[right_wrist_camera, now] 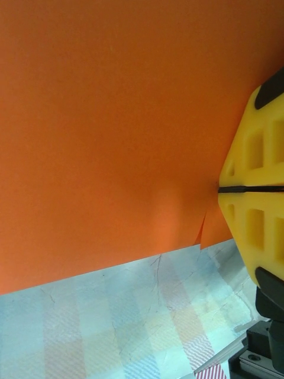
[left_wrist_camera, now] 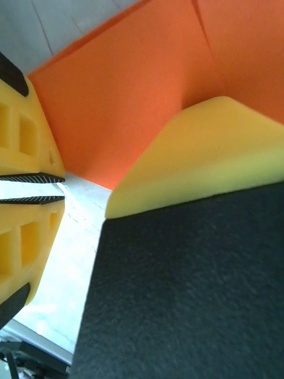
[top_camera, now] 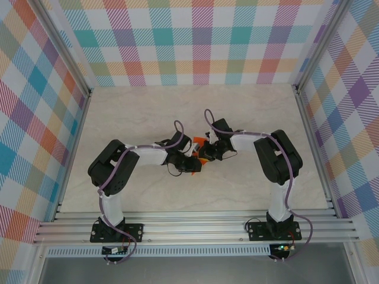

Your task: Fold a paper plane with a square sheet of paper (pick it up from the middle)

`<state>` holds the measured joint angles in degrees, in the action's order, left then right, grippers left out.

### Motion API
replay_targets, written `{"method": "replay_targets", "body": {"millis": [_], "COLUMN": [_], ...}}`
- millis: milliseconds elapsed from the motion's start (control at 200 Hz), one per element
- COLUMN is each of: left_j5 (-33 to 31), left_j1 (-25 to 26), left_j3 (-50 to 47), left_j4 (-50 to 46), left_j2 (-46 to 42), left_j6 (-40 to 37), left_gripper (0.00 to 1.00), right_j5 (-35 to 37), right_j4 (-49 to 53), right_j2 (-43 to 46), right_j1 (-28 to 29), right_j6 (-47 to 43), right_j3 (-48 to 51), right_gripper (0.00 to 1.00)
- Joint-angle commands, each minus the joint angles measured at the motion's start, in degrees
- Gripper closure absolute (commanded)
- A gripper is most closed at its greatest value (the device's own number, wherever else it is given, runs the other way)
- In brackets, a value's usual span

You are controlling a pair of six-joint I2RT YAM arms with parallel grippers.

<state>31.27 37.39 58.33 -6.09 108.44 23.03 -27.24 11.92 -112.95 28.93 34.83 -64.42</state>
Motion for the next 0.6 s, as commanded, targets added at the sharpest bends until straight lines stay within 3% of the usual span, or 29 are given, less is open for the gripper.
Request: {"method": "replay_targets", "body": {"millis": [0, 595], "left_j5": [-0.40, -1.87], "left_j1": [-0.91, -1.00], "left_j3": [-1.81, -9.36], "left_j4": [-5.09, -12.99], "left_j2": [1.15, -5.31], "left_j6": [-0.07, -2.63], "left_gripper": [0.83, 0.84], "right_j5": [5.08, 6.04], "right_j4": [4.08, 5.87], "right_j2": [-3.15, -3.42], "right_j1": [-0.10, -0.19], "right_j6": [-2.01, -2.91], "right_j3": [-0.33, -1.93], "right_gripper": [0.92, 0.92]}}
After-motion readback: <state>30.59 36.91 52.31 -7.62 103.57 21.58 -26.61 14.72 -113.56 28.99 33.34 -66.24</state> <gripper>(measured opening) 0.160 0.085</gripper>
